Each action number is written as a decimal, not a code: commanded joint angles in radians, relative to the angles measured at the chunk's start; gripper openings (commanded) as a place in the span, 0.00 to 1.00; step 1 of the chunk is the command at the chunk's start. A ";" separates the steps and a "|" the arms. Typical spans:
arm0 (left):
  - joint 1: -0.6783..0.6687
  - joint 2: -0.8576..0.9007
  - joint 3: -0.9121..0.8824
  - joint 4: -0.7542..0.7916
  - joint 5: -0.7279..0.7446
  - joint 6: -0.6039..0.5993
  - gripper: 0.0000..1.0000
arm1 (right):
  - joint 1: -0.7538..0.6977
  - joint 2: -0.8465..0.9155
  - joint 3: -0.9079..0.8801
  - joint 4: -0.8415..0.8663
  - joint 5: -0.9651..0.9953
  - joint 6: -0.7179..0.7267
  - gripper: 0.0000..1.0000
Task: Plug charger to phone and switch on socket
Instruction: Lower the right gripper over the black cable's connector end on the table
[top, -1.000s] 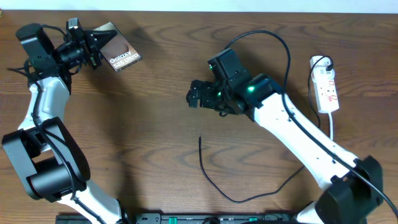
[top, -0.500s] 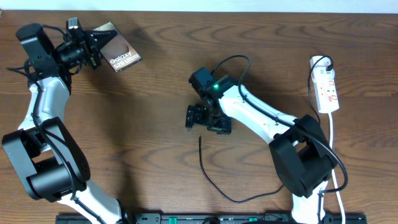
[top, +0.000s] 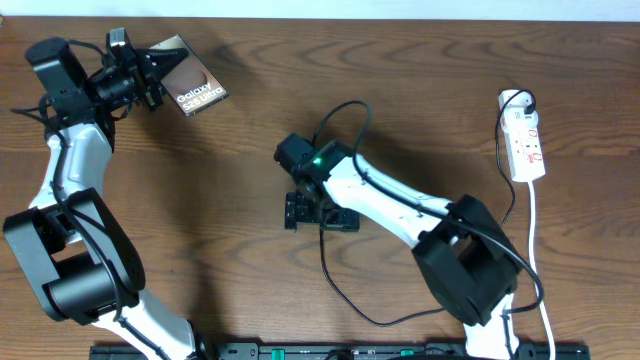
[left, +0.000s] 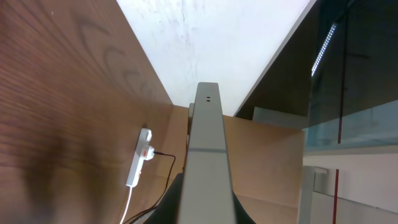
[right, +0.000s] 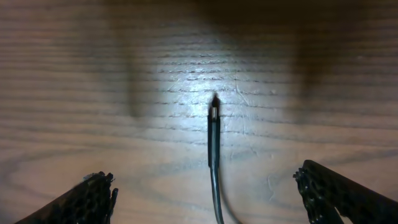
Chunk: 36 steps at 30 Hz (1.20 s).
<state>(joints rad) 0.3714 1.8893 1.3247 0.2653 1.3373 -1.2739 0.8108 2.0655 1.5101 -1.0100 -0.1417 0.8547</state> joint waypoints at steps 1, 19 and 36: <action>0.004 -0.015 0.021 0.006 0.036 0.018 0.07 | 0.012 0.047 0.015 -0.003 0.039 0.040 0.88; 0.004 -0.015 0.021 0.006 0.035 0.018 0.07 | 0.016 0.080 0.014 -0.003 0.061 0.066 0.47; 0.004 -0.015 0.021 0.006 0.035 0.018 0.08 | 0.016 0.080 0.014 -0.005 0.061 0.066 0.15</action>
<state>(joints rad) 0.3714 1.8893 1.3247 0.2653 1.3373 -1.2739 0.8188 2.1330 1.5120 -1.0134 -0.0959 0.9134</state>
